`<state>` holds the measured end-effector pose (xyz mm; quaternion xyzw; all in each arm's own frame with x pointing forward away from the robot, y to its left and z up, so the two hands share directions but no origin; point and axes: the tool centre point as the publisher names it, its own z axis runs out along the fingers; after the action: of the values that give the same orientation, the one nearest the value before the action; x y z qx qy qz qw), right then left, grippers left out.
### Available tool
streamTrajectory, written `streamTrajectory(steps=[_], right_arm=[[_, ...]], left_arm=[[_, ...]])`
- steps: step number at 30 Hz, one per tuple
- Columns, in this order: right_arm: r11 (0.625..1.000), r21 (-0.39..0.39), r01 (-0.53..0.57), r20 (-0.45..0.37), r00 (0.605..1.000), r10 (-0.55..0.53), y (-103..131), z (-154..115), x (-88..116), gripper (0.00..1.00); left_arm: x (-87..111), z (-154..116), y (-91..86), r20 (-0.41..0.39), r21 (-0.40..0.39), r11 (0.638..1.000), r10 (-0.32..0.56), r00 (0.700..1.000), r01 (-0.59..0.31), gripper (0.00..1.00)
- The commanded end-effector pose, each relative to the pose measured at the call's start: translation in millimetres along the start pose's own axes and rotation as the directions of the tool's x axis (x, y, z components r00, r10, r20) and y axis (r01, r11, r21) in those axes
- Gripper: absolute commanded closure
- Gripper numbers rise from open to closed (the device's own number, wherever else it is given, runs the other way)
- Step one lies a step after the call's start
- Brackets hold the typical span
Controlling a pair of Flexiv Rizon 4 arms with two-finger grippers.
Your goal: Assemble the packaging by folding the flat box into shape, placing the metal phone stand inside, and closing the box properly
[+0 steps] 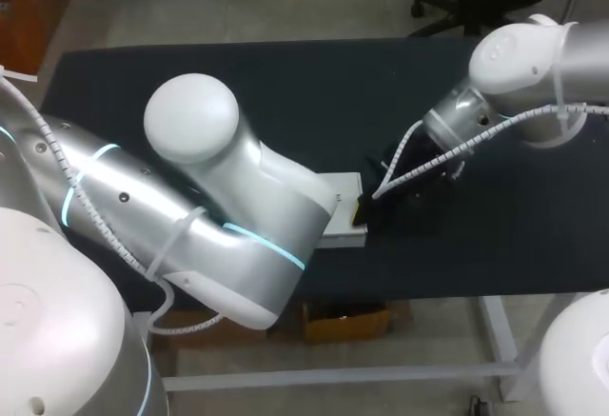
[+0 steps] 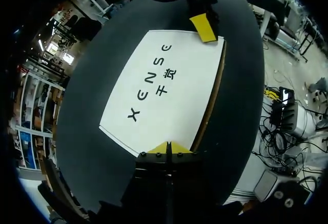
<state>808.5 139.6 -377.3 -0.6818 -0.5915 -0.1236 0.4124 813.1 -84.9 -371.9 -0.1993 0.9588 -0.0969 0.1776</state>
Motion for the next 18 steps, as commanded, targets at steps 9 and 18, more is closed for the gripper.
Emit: streamTrajectory(steps=[9,18], right_arm=[[0.998,-0.036,0.042,-0.005,0.999,-0.042,-11.3,-10.6,7.6,1.0],[1.0,-0.01,0.012,-0.011,1.0,-0.013,-4.8,-1.0,-4.7,1.0]], left_arm=[[2.0,-11.1,-5.4,0.04,0.005,1.0,0.023,0.999,-0.023,1.0],[3.5,4.4,-5.1,0.006,0.008,1.0,0.019,1.0,-0.019,1.0]])
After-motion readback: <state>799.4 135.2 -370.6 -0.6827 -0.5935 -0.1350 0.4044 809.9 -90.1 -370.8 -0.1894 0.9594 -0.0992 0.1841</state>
